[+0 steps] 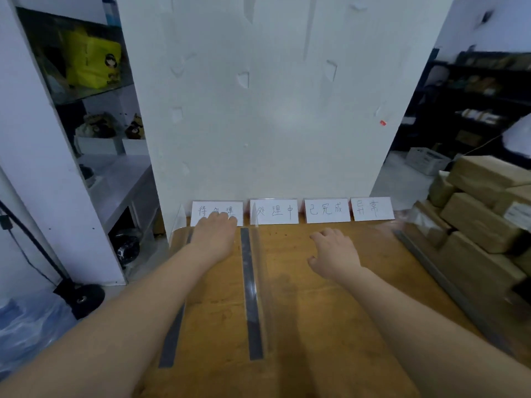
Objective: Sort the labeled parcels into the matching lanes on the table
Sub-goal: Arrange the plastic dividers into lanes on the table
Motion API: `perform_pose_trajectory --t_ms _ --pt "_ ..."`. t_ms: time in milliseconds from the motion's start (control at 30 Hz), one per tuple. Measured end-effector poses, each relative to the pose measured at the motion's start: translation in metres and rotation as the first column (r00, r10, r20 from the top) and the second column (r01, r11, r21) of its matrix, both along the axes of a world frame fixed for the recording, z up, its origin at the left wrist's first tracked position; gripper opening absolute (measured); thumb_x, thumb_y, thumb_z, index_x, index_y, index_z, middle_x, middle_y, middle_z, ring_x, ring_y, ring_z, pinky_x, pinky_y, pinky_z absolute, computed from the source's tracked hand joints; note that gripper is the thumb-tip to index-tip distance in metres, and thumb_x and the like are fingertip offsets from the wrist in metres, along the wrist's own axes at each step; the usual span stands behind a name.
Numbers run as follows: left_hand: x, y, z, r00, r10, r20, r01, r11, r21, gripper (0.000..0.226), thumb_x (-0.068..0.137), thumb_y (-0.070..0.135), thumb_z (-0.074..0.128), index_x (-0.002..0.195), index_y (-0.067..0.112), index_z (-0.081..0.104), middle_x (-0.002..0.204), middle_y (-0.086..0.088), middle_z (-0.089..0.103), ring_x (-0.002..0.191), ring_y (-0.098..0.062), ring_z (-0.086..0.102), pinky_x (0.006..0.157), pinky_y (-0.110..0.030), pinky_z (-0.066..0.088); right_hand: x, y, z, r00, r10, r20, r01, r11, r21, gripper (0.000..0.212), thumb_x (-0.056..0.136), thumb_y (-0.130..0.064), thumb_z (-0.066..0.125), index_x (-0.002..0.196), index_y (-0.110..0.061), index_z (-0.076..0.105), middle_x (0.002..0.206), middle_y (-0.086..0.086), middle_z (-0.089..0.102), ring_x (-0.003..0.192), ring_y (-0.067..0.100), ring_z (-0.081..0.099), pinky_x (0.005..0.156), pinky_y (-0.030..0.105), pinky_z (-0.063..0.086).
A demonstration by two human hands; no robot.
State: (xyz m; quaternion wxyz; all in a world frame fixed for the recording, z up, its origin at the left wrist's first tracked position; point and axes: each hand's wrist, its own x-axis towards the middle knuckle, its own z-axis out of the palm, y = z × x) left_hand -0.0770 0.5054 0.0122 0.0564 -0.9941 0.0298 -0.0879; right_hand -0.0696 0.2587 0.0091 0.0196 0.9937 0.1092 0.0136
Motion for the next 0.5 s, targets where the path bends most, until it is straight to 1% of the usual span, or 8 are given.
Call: perform_pose_trajectory --t_ms 100,200,267,367,433,500 --pt "0.007 -0.031 0.016 0.999 -0.043 -0.004 0.043 0.999 -0.005 0.027 0.093 0.018 0.053 0.119 0.011 0.051 0.115 -0.006 0.053 0.110 -0.025 0.048 0.083 -0.033 0.038 -0.003 -0.027 0.015 0.999 -0.043 0.007 0.043 0.999 -0.001 0.049 0.093 -0.037 0.054 0.138 -0.019 0.047 0.137 0.005 0.049 0.128 0.025 0.043 0.104 0.038 0.038" --pt "0.010 -0.064 0.027 0.995 -0.094 0.025 0.094 0.995 0.017 0.025 0.089 0.013 0.053 0.114 0.011 0.053 0.111 -0.006 0.055 0.106 -0.025 0.049 0.074 -0.031 0.035 -0.009 -0.058 0.027 0.996 -0.086 0.035 0.086 0.996 0.006 0.049 0.093 -0.036 0.056 0.138 -0.019 0.048 0.137 0.005 0.049 0.128 0.024 0.044 0.104 0.038 0.038" --pt "0.009 -0.087 0.033 0.992 -0.119 0.035 0.119 0.993 0.013 0.021 0.088 0.012 0.052 0.109 0.011 0.053 0.108 -0.006 0.056 0.103 -0.024 0.050 0.074 -0.031 0.035 -0.013 -0.081 0.033 0.993 -0.106 0.055 0.105 0.994 0.022 0.048 0.092 -0.035 0.057 0.137 -0.019 0.049 0.136 0.004 0.050 0.126 0.024 0.045 0.104 0.038 0.039" --pt "0.006 -0.128 0.038 0.988 -0.149 0.039 0.150 0.989 -0.007 0.018 0.090 0.015 0.051 0.107 0.012 0.052 0.107 -0.005 0.055 0.102 -0.024 0.050 0.083 -0.036 0.040 -0.023 -0.122 0.039 0.988 -0.137 0.070 0.134 0.990 0.039 0.048 0.094 -0.038 0.056 0.137 -0.019 0.049 0.136 0.005 0.050 0.127 0.024 0.044 0.106 0.040 0.037" --pt "0.003 -0.157 0.039 0.984 -0.176 0.037 0.176 0.984 -0.011 0.019 0.092 0.016 0.050 0.110 0.012 0.051 0.109 -0.006 0.054 0.106 -0.025 0.049 0.087 -0.037 0.040 -0.030 -0.151 0.039 0.985 -0.155 0.077 0.152 0.987 0.042 0.050 0.094 -0.040 0.057 0.139 -0.019 0.047 0.140 0.006 0.048 0.131 0.025 0.042 0.108 0.042 0.036" --pt "-0.001 -0.185 0.041 0.980 -0.195 0.036 0.196 0.981 -0.016 0.021 0.092 0.017 0.049 0.113 0.011 0.051 0.111 -0.007 0.054 0.108 -0.025 0.048 0.086 -0.036 0.040 -0.037 -0.180 0.039 0.982 -0.176 0.076 0.173 0.984 0.042 0.051 0.094 -0.040 0.057 0.139 -0.019 0.047 0.142 0.006 0.048 0.131 0.026 0.043 0.109 0.042 0.036"
